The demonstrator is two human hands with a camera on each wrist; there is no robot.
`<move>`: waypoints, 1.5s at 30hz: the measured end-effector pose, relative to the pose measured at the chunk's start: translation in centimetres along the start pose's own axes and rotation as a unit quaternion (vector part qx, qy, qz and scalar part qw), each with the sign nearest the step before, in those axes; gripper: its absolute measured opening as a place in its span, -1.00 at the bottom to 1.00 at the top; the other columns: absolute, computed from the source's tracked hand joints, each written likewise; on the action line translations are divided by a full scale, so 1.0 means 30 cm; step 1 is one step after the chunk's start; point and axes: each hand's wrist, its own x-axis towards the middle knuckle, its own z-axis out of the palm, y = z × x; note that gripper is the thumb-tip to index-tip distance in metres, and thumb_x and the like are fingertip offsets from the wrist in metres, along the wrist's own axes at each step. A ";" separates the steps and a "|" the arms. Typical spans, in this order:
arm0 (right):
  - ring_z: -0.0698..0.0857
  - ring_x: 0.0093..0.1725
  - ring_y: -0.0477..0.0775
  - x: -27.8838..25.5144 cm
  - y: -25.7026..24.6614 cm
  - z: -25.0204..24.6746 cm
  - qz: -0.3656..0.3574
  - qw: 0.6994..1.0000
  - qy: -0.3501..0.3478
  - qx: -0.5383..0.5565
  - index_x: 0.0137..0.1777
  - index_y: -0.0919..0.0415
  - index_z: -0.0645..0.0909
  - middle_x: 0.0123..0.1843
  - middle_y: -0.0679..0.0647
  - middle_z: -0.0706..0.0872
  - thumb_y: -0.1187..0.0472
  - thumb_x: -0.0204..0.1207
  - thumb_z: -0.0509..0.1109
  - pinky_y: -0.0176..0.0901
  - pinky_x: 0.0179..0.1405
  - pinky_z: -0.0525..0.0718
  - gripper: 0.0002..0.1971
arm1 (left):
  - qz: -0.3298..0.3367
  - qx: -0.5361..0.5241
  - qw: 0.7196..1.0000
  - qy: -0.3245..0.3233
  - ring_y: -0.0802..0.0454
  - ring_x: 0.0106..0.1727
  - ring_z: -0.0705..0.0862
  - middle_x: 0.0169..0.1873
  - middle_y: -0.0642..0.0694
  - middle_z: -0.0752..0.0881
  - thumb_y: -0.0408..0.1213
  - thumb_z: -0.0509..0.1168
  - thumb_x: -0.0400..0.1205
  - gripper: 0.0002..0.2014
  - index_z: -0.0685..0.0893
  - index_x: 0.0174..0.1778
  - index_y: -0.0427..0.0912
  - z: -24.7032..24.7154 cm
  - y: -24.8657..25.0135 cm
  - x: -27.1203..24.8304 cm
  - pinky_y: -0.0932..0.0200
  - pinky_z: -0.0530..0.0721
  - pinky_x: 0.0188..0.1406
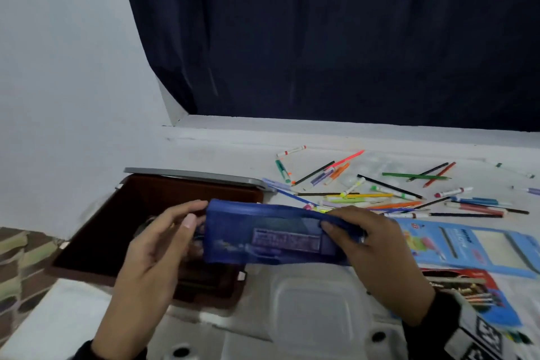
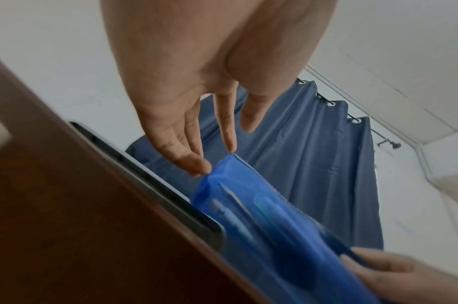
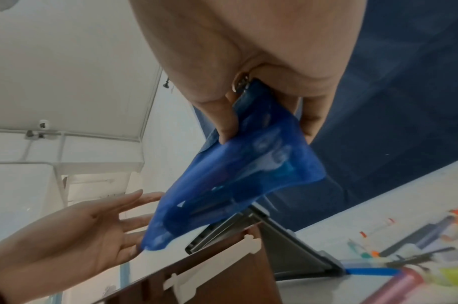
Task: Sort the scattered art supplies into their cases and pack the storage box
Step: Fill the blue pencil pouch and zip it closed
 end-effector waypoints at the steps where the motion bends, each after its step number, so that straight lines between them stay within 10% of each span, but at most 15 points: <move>1: 0.69 -0.08 -0.32 0.010 -0.029 0.037 -0.004 1.000 -0.004 0.000 -0.10 -0.14 0.74 -0.06 -0.40 0.72 0.18 0.53 0.51 -0.56 -0.12 0.50 -0.86 | 0.010 0.014 1.000 0.002 0.05 0.15 0.80 0.10 -0.11 0.83 -0.23 0.25 0.72 -0.76 0.76 0.22 -0.14 -0.049 -0.002 0.018 0.27 0.76 0.02; 11: 0.76 -0.08 -0.10 0.179 -0.237 0.368 -0.080 0.993 -0.076 -0.045 0.04 -0.05 0.79 -0.09 -0.16 0.83 -0.04 0.60 0.26 -0.08 -0.12 0.69 -0.73 | -0.012 0.202 0.979 -0.032 0.24 0.20 0.70 0.19 0.16 0.73 -0.05 0.14 0.74 -0.72 0.68 0.28 0.14 -0.413 -0.108 0.203 0.44 0.66 0.06; 15: 0.78 -0.07 0.05 0.242 -0.249 0.457 -0.110 0.983 -0.099 -0.108 0.06 0.00 0.77 -0.07 -0.06 0.84 0.09 0.59 0.26 0.03 -0.12 0.71 -0.76 | -0.045 0.228 0.972 -0.030 0.20 0.31 0.66 0.29 0.18 0.69 0.06 0.16 0.71 -0.67 0.59 0.38 0.23 -0.464 -0.158 0.231 0.04 0.56 0.43; 20: 0.77 -0.12 0.17 0.271 -0.231 0.505 -0.109 0.976 -0.124 -0.145 0.08 0.05 0.74 -0.11 0.01 0.82 0.19 0.47 0.35 0.13 -0.20 0.71 -0.77 | 0.017 0.298 0.954 0.000 0.46 0.26 0.56 0.25 0.11 0.63 -0.10 0.29 0.69 -0.71 0.67 0.32 0.15 -0.453 -0.189 0.231 0.62 0.43 0.17; 25: 0.77 -0.28 0.14 0.244 -0.216 0.543 -0.162 0.932 -0.194 -0.259 -0.06 0.08 0.75 -0.22 0.01 0.78 0.36 0.32 0.52 -0.04 -0.38 0.71 -0.77 | 0.027 0.341 0.938 -0.053 0.32 0.12 0.65 0.09 0.10 0.69 -0.04 0.35 0.58 -0.78 0.72 0.15 0.17 -0.458 -0.226 0.210 0.64 0.47 0.01; 30: 0.72 0.17 0.17 0.250 -0.198 0.560 -0.105 0.875 -0.312 -0.355 0.19 0.02 0.71 0.23 0.02 0.72 0.27 0.58 0.28 0.07 0.06 0.67 -0.72 | 0.016 0.312 0.942 -0.125 0.21 0.08 0.73 0.03 0.15 0.72 0.05 0.34 0.56 -0.68 0.77 0.17 0.06 -0.449 -0.208 0.190 0.49 0.60 0.01; 38: 0.66 0.15 0.16 0.219 -0.202 0.577 -0.102 0.842 -0.362 -0.386 0.25 0.13 0.65 0.23 0.08 0.61 0.08 0.63 0.28 -0.05 -0.07 0.57 -0.73 | 0.044 0.319 0.944 -0.077 0.47 -0.03 0.70 0.00 0.08 0.72 -0.28 0.40 0.64 -0.85 0.80 0.10 -0.09 -0.424 -0.186 0.206 0.66 0.50 -0.04; 42: 0.34 0.60 0.22 0.208 -0.193 0.574 -0.091 0.829 -0.376 -0.404 0.52 0.05 0.51 0.58 0.17 0.40 0.00 0.70 0.20 0.16 0.54 0.29 -0.58 | 0.029 0.360 0.927 -0.104 0.51 0.00 0.68 -0.08 0.22 0.78 -0.03 0.35 0.64 -0.79 0.81 0.10 0.02 -0.427 -0.192 0.212 0.65 0.49 -0.03; 45: 0.36 0.57 0.25 0.202 -0.190 0.579 -0.089 0.830 -0.365 -0.412 0.47 -0.02 0.56 0.59 0.19 0.39 0.08 0.67 0.24 0.21 0.59 0.17 -0.62 | -0.007 0.382 0.913 -0.144 0.41 -0.03 0.71 -0.14 0.30 0.80 0.23 0.19 0.58 -0.62 0.77 0.12 0.15 -0.430 -0.188 0.221 0.48 0.62 -0.04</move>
